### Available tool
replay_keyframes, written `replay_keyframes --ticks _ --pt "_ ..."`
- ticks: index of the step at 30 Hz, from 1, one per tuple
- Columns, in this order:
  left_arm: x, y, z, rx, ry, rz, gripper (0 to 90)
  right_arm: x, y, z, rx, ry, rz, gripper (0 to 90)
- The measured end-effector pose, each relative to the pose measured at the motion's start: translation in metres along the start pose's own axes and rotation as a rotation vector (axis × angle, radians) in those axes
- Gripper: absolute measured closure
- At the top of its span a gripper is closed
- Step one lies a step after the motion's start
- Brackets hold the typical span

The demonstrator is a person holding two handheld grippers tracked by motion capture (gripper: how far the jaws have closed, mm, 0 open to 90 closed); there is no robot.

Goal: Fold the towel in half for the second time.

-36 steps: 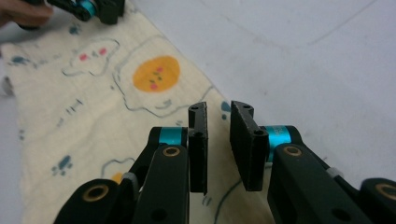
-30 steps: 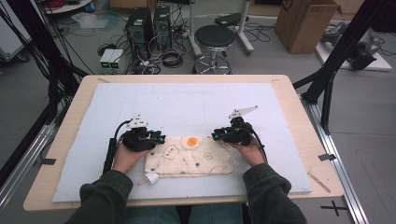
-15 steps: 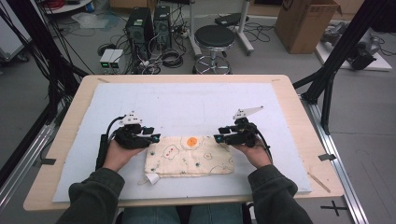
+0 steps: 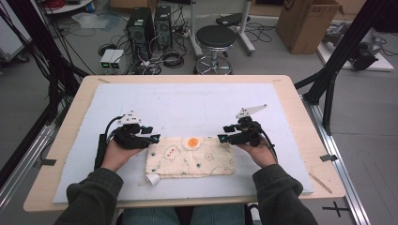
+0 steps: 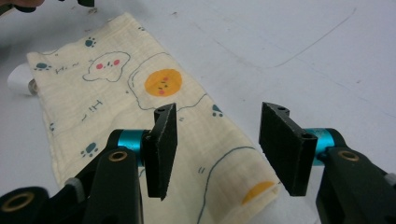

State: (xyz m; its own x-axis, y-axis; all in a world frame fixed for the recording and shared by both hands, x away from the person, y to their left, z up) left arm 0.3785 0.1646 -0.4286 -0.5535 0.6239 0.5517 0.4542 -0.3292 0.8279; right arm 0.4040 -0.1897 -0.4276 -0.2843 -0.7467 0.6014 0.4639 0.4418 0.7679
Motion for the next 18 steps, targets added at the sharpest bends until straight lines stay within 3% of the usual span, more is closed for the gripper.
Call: replay_keyframes --ticks 8,12,18 --pt "-0.001 -0.002 0.008 0.020 0.012 0.002 48.0 0.000 -0.001 -0.007 -0.009 -0.028 0.002 46.7" --pt "-0.003 -0.003 0.015 0.012 0.080 -0.002 45.1 -0.001 -0.002 -0.010 -0.008 -0.050 0.005 46.8" --pt "-0.016 -0.009 0.019 0.034 0.071 0.052 49.8 -0.002 -0.010 -0.017 -0.030 -0.065 -0.018 48.4"
Point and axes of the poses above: each handheld gripper's, and its own axes: x roughly backward along the jaws, y roughly out of its top, z roughly to its left, the point moved 4 cm from there along -x, roughly forward along the jaws, and after that the axes turned 2 degrees about y, right-handed, at the moved point
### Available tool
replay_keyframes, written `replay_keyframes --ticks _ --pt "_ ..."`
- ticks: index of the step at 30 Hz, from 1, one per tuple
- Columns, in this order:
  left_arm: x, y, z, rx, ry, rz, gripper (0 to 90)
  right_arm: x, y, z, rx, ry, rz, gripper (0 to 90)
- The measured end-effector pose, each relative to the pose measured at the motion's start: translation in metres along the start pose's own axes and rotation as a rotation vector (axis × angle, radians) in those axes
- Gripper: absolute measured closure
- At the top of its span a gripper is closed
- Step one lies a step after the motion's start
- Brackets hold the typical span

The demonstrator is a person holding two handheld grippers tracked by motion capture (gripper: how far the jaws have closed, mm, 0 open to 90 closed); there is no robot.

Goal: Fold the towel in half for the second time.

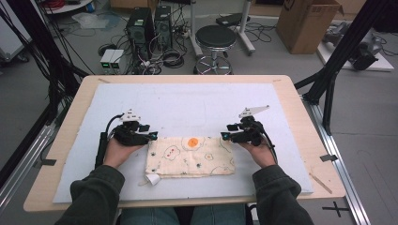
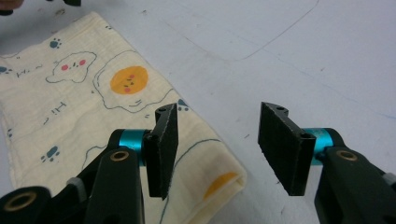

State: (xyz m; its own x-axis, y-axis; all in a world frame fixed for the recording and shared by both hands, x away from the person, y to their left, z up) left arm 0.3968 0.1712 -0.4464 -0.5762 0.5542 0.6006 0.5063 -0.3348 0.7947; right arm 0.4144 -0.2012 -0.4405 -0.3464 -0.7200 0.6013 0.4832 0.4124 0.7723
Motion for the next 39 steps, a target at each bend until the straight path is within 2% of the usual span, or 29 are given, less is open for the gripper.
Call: replay_keyframes --ticks 6,11,16,20,23,27,32,37,39 --pt "-0.008 -0.005 0.000 0.003 -0.005 0.055 52.9 -0.002 -0.006 -0.005 -0.008 0.001 0.006 50.3" --pt "-0.014 -0.008 0.000 0.016 -0.021 0.078 56.2 -0.008 -0.014 -0.007 0.013 -0.031 0.059 51.0" --pt "-0.017 -0.010 0.001 0.031 -0.020 0.108 56.4 -0.007 -0.017 -0.011 -0.012 -0.019 0.046 57.1" --pt "-0.016 -0.011 -0.001 0.017 -0.001 0.116 58.5 -0.011 -0.018 -0.012 -0.003 -0.021 0.071 61.5" --pt "-0.016 -0.011 -0.005 -0.007 0.009 0.123 60.9 -0.015 -0.018 -0.008 0.029 -0.022 0.094 66.6" --pt "-0.015 -0.012 -0.006 -0.014 0.009 0.126 68.4 -0.019 -0.019 -0.006 0.039 -0.026 0.118 73.0" --pt "-0.015 -0.012 -0.009 -0.026 -0.015 0.131 82.5 -0.020 -0.020 -0.005 0.021 0.002 0.123 82.6" --pt "-0.013 -0.011 -0.007 -0.033 -0.001 0.127 84.5 -0.020 -0.020 -0.007 -0.008 0.037 0.117 84.9" --pt "-0.011 -0.009 -0.004 -0.025 0.007 0.112 84.8 -0.019 -0.016 -0.005 -0.015 0.057 0.120 85.0"
Point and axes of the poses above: each handheld gripper's, and its own axes: x roughly backward along the jaws, y roughly out of its top, z roughly to its left, the point moved 4 cm from there along -x, roughly forward along the jaws, and after that the axes turned 2 degrees about y, right-handed, at the moved point
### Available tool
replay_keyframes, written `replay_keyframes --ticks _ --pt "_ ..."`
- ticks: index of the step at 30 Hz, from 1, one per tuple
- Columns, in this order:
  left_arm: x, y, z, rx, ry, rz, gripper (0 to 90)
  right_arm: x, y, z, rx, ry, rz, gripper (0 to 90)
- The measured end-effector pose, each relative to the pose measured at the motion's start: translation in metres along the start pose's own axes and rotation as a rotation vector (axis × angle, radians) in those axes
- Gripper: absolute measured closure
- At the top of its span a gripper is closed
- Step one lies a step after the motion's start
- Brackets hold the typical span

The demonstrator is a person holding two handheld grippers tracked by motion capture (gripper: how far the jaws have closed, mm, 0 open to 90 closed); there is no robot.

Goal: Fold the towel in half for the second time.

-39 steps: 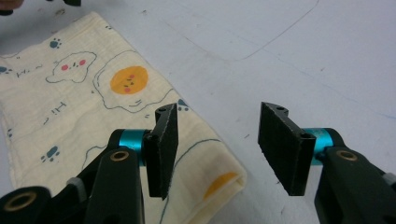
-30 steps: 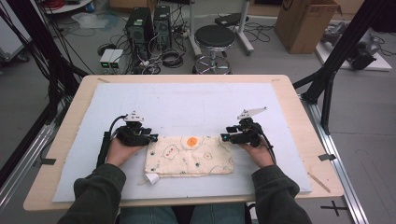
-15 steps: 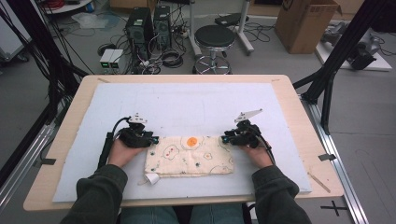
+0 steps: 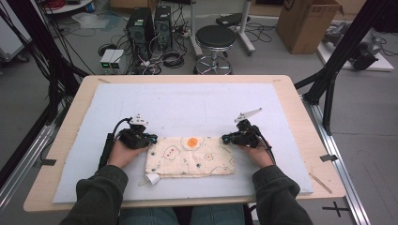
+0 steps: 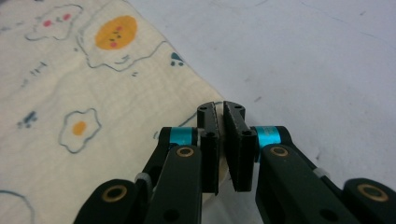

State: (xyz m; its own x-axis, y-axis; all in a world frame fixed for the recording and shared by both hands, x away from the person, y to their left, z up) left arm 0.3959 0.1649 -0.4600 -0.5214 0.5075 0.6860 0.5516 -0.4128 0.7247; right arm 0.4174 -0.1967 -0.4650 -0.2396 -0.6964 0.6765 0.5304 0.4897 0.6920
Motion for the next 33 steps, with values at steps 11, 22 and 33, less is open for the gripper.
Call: replay_keyframes --ticks 11,22,33 --pt "0.009 0.010 0.026 0.089 0.039 -0.096 84.8 0.005 0.033 -0.007 -0.012 -0.001 -0.044 85.1" --pt "0.002 0.029 0.047 0.123 0.110 -0.138 84.9 -0.012 0.065 -0.041 -0.116 -0.058 -0.069 85.0" --pt "0.000 0.023 0.041 0.079 0.109 -0.104 84.9 -0.013 0.059 -0.045 -0.140 -0.016 -0.071 85.0"
Point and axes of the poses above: each handheld gripper's, and its own axes: x roughly backward along the jaws, y roughly out of its top, z roughly to its left, the point moved 4 cm from there along -x, roughly forward along the jaws, and after that the axes turned 2 degrees about y, right-handed, at the moved point
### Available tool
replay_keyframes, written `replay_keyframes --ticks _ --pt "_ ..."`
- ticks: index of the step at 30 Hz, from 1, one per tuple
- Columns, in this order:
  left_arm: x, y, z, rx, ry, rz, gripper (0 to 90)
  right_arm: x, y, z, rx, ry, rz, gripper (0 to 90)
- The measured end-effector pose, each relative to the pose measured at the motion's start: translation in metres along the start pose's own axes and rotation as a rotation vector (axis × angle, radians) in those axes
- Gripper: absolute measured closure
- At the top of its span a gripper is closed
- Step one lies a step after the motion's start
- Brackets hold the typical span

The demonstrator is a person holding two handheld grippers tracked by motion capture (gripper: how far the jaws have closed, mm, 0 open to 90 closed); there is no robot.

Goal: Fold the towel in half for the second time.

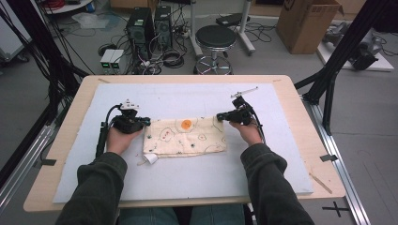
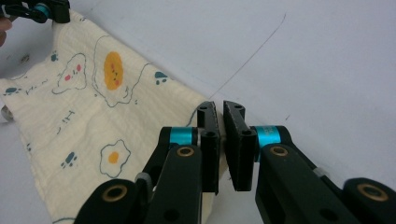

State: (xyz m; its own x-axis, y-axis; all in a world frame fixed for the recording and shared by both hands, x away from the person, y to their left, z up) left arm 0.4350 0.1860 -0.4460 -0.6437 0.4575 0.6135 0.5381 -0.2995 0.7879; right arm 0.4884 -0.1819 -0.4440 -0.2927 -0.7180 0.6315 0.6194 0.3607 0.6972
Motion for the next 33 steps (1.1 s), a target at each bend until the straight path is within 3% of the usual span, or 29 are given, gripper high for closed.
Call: replay_keyframes --ticks 13,21,33 --pt "0.017 0.000 -0.005 -0.030 -0.007 -0.038 84.9 0.010 0.002 0.011 0.026 0.038 -0.044 85.0" --pt "0.026 0.004 -0.015 -0.068 -0.009 -0.070 84.9 0.017 -0.008 0.012 0.011 0.056 -0.062 85.0" --pt "0.035 -0.007 -0.019 -0.060 -0.022 -0.106 84.9 0.027 -0.005 0.028 0.078 0.086 -0.084 84.7"
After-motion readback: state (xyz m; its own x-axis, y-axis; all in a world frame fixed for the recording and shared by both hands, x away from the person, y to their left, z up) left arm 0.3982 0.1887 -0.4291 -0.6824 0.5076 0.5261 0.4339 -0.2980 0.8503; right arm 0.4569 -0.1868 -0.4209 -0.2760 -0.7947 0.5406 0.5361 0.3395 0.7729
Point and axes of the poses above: each handheld gripper's, and its own axes: x roughly backward along the jaws, y roughly out of its top, z roughly to its left, the point moved 4 cm from there along -x, roughly forward along the jaws, and after that the axes turned 2 degrees about y, right-handed, at the moved point
